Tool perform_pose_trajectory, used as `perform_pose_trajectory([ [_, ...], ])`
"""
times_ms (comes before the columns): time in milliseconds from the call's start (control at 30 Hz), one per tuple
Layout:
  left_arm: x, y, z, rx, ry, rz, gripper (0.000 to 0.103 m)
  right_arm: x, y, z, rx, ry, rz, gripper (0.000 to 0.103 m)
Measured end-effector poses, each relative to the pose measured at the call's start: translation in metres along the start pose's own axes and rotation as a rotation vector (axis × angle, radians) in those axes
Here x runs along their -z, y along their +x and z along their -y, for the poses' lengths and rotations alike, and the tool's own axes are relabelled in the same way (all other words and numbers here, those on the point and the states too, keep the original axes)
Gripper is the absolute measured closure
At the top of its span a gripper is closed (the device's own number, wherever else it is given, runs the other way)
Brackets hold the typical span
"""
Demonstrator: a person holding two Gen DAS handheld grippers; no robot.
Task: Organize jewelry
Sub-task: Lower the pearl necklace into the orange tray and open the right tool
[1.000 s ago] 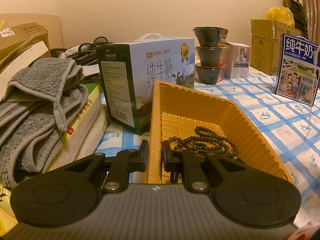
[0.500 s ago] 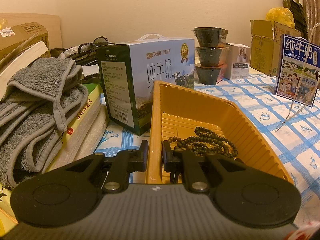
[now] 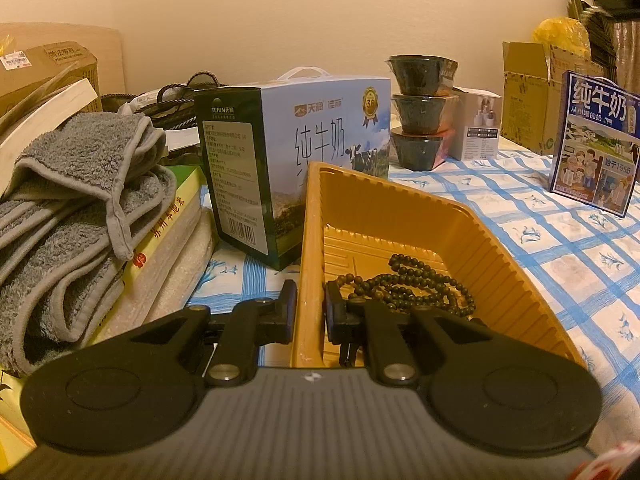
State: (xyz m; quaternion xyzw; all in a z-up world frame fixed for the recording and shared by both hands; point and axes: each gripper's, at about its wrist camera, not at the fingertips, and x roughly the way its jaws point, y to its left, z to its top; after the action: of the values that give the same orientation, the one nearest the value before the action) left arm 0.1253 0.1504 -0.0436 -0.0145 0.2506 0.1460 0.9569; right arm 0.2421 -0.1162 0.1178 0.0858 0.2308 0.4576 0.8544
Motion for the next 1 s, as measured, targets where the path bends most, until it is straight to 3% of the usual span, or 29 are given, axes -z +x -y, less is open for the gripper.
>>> perform_pose_trajectory([
  [300,0.001,0.001,-0.001,0.003,-0.001,-0.004,0.090,0.009,0.079,0.002,0.028,0.031,0.031,0.101],
  [433,0.001,0.001,-0.001,0.005,-0.004,-0.004,0.090,0.042,0.114,0.010,-0.003,0.085,-0.069,0.101],
  [633,0.001,0.002,-0.002,0.005,-0.006,-0.005,0.090,0.102,0.142,0.012,0.009,0.070,-0.258,0.101],
  [833,0.003,0.003,-0.002,0.002,-0.007,-0.010,0.090,0.130,0.141,0.017,0.041,0.092,-0.331,0.099],
  [867,0.003,0.003,-0.002,0.002,-0.007,-0.011,0.090,0.133,0.139,0.018,0.052,0.086,-0.340,0.097],
  [900,0.003,0.004,-0.003,0.002,-0.008,-0.011,0.090,0.135,0.136,0.018,0.059,0.080,-0.343,0.087],
  [933,0.003,0.004,-0.003,0.002,-0.009,-0.012,0.090,0.137,0.132,0.018,0.065,0.075,-0.344,0.068],
  [1000,0.003,0.004,-0.003,0.003,-0.013,-0.014,0.090,0.139,0.122,0.021,0.076,0.082,-0.323,0.049],
])
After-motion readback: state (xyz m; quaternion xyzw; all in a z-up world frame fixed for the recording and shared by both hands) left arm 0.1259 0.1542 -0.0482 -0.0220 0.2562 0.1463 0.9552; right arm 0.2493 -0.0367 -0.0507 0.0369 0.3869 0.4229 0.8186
